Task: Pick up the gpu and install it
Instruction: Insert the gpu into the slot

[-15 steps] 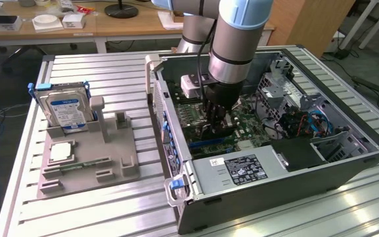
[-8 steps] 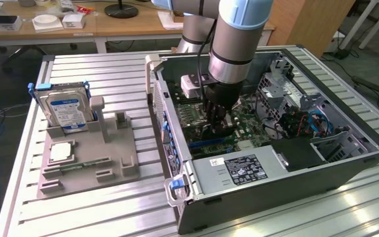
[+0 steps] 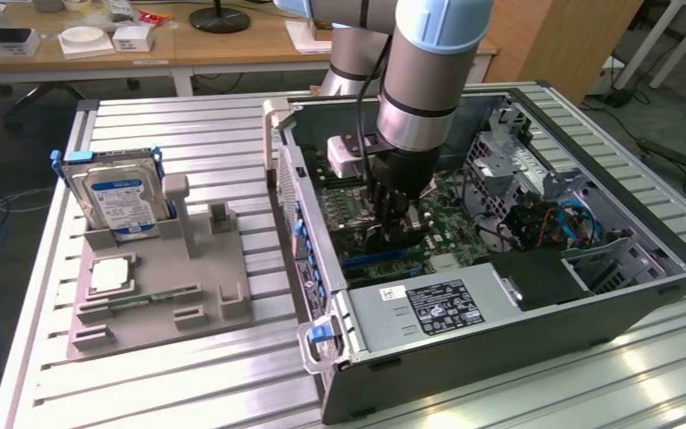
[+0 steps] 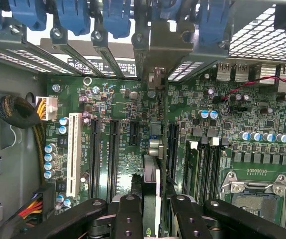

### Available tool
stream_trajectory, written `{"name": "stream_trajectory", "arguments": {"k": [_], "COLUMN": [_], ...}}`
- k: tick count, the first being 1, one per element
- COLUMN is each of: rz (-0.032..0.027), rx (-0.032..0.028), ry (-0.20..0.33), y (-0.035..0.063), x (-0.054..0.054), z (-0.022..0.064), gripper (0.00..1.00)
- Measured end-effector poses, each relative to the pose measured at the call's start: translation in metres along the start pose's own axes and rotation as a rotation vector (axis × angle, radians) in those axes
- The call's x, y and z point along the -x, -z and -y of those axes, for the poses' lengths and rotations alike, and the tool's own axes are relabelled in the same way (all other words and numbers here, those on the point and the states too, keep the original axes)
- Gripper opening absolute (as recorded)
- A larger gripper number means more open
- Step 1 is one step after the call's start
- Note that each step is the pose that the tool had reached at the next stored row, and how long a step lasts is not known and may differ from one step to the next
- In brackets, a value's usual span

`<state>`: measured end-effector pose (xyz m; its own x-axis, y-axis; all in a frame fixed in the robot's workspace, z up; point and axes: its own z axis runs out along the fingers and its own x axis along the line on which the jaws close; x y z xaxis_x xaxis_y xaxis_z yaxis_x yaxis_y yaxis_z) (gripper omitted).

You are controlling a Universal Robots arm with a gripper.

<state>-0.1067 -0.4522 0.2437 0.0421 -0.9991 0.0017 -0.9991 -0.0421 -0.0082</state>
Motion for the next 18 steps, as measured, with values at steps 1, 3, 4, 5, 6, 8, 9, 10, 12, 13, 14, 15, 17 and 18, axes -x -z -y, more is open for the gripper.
{"name": "stream_trajectory", "arguments": {"k": [1, 3, 4, 5, 6, 8, 9, 10, 12, 13, 14, 15, 17, 18], "rz": [0.0, 0.0, -0.0001, -0.0001, -0.0001, -0.0002, -0.0001, 0.0, -0.0001, -0.0001, -0.0001, 0.0, 0.0001, 0.0002], "rx": [-0.0001, -0.0018, -0.0019, -0.0019, -0.0019, -0.0021, -0.0023, -0.0023, -0.0024, -0.0023, -0.0023, -0.0023, -0.0027, -0.0026], "ry": [0.0, 0.0, 0.0, 0.0, 0.0, 0.0, 0.0, 0.0, 0.0, 0.0, 0.0, 0.0, 0.0, 0.0], "y": [0.0, -0.0004, -0.0005, -0.0005, -0.0005, -0.0005, -0.0006, -0.0006, -0.0006, -0.0005, -0.0005, -0.0006, -0.0006, -0.0006], "x": [0.0001, 0.0005, 0.0006, 0.0006, 0.0006, 0.0006, 0.0006, 0.0006, 0.0006, 0.0006, 0.0006, 0.0006, 0.0007, 0.0008], "z": [-0.0004, -0.0005, -0.0005, -0.0005, -0.0005, -0.0005, -0.0005, -0.0005, -0.0005, -0.0005, -0.0005, -0.0011, -0.0026, -0.0028], "gripper": [0.27, 0.27, 0.27, 0.27, 0.27, 0.27, 0.27, 0.27, 0.27, 0.27, 0.27, 0.27, 0.27, 0.27]}}
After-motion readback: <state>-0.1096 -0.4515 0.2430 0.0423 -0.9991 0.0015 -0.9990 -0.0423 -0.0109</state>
